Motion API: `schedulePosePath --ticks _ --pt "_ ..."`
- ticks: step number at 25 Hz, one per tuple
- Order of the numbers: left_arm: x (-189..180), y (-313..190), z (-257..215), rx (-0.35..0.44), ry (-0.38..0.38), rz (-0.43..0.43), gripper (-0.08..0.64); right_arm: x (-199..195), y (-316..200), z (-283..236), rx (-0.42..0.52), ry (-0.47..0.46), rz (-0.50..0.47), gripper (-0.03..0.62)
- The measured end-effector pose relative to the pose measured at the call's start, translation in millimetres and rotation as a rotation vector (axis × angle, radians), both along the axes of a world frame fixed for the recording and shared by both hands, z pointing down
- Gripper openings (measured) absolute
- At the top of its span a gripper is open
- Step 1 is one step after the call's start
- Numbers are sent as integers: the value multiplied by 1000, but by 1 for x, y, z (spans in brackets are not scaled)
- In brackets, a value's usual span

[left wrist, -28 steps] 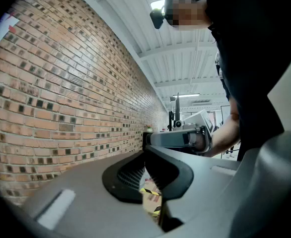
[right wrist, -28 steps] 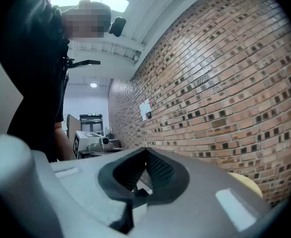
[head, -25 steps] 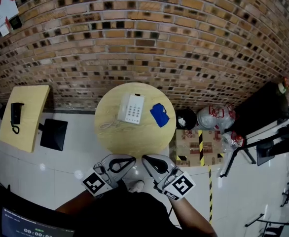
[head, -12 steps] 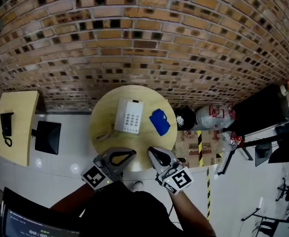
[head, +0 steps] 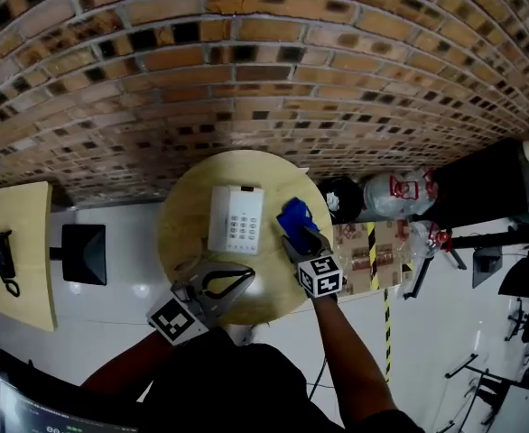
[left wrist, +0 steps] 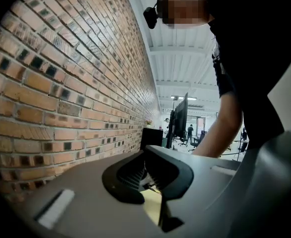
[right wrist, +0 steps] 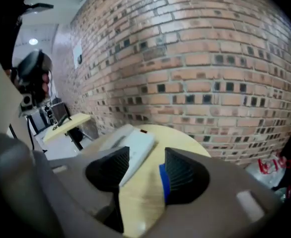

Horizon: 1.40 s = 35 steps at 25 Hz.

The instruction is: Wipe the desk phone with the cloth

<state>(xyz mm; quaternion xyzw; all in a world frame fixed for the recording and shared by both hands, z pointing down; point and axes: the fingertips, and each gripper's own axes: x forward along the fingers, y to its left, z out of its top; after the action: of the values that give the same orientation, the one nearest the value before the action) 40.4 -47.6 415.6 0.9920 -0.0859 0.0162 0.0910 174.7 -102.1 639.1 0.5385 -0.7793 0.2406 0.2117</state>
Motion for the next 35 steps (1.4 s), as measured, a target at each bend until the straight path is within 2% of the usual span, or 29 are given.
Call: schedulePosePath --ticks 6,9,12,13,15,16,17,20,22,25,28,30,33,35 --pt "-6 -18 20 -25 -23 10 -11 47 -25 103 -264 123 -8 212" --pt "-13 -20 27 -38 -39 0 -11 59 -29 132 -344 157 -13 212" --pt "-22 -22 32 27 -62 17 -11 69 -31 147 -377 196 2 206" --pt "-25 -23 35 19 -67 9 -11 71 -33 148 -375 207 7 193" --pt "-32 -25 40 -41 -66 -26 -11 69 -35 145 -365 214 9 114" --pt "-35 -25 40 -33 -67 -27 -11 67 -36 142 -361 210 7 91" --pt "-36 -24 41 -23 -69 -24 -11 66 -37 140 -355 208 3 78" --pt "-40 -25 43 -75 -64 -53 -11 60 -44 131 -315 200 -16 63" --pt "-42 -26 39 -69 -51 -60 -11 46 -57 115 -261 185 -42 61" --pt "-43 -23 33 9 -50 -37 -11 6 -91 74 -129 165 -137 60" --pt "-46 -20 32 24 -53 -43 -11 -36 -127 43 -37 175 -249 60" --pt "-50 -19 33 13 -53 -61 -11 -60 -146 39 -24 213 -328 60" --pt "-57 -18 32 54 -59 -59 -11 -79 -156 60 -68 296 -419 60" --pt "-65 -18 36 -5 -58 -92 -11 -87 -153 68 -83 322 -446 60"
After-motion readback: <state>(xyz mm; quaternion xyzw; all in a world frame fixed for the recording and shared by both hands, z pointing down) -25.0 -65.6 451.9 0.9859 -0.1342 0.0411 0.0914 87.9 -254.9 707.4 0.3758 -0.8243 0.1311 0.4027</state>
